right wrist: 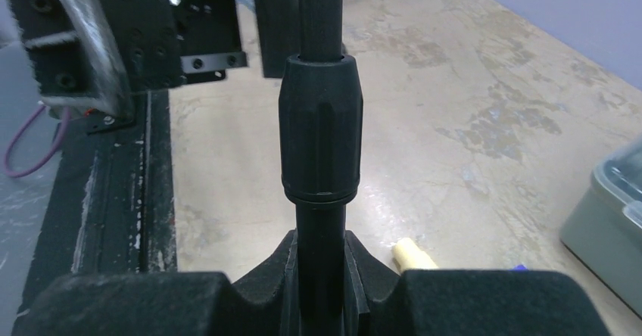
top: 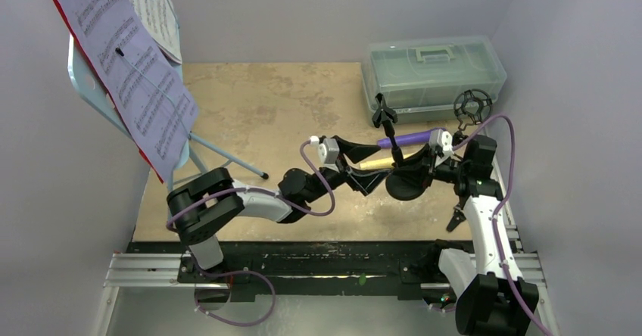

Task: Pack up the instrument practice props
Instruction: Unscrew the knob on the music stand, then place the microphone stand at the center of the board.

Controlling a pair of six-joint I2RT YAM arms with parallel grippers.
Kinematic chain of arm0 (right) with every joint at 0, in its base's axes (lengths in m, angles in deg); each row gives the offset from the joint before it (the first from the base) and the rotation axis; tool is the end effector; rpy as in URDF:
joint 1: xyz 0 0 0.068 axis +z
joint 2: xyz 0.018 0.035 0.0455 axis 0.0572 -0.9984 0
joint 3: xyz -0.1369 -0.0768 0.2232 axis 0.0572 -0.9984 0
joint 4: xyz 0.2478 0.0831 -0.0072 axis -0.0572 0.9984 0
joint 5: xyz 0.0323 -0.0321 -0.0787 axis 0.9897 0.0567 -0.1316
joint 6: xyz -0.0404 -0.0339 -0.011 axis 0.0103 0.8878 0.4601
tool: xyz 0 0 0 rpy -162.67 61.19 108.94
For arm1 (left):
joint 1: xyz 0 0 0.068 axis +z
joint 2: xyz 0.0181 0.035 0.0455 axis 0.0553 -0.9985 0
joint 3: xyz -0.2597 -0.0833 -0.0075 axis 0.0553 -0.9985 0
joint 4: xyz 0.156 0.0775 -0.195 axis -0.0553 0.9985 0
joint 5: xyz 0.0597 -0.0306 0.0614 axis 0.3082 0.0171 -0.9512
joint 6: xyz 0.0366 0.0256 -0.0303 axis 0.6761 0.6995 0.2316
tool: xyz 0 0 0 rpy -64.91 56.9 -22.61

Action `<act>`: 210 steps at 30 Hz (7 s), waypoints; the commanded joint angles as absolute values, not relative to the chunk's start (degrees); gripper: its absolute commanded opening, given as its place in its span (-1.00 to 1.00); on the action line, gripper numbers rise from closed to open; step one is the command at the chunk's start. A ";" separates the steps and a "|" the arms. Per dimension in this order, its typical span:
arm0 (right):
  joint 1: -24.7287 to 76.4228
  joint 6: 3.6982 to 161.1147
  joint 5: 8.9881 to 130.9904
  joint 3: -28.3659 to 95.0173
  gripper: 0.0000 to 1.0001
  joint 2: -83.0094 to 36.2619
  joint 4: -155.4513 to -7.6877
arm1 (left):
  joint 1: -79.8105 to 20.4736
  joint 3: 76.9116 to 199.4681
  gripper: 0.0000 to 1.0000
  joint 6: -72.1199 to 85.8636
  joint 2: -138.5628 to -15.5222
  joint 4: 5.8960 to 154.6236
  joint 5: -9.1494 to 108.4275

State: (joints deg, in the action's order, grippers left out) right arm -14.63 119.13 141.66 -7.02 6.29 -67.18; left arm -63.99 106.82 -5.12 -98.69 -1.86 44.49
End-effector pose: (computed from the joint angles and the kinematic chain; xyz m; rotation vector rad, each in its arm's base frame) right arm 0.1798 -0.0005 0.2679 -0.9887 1.4463 0.9155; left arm 0.1618 -0.2937 0.2565 0.4281 1.1029 -1.3440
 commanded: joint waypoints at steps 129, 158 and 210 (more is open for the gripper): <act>-14.62 132.24 137.84 -1.21 0.84 6.15 -56.27 | -51.38 113.96 -1.00 0.73 -101.39 5.34 38.11; -14.76 135.45 135.57 0.32 0.89 6.60 -52.96 | -39.21 172.69 -1.00 18.03 -147.08 15.02 14.89; -15.94 137.39 135.91 0.06 0.91 7.08 -51.84 | -60.21 92.81 0.65 0.58 -74.24 49.24 -11.53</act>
State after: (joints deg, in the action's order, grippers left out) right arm -15.73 136.46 135.30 -2.02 6.42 -52.52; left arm -59.99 92.76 7.51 -79.92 42.49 -1.93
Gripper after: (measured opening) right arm 0.954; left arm 0.831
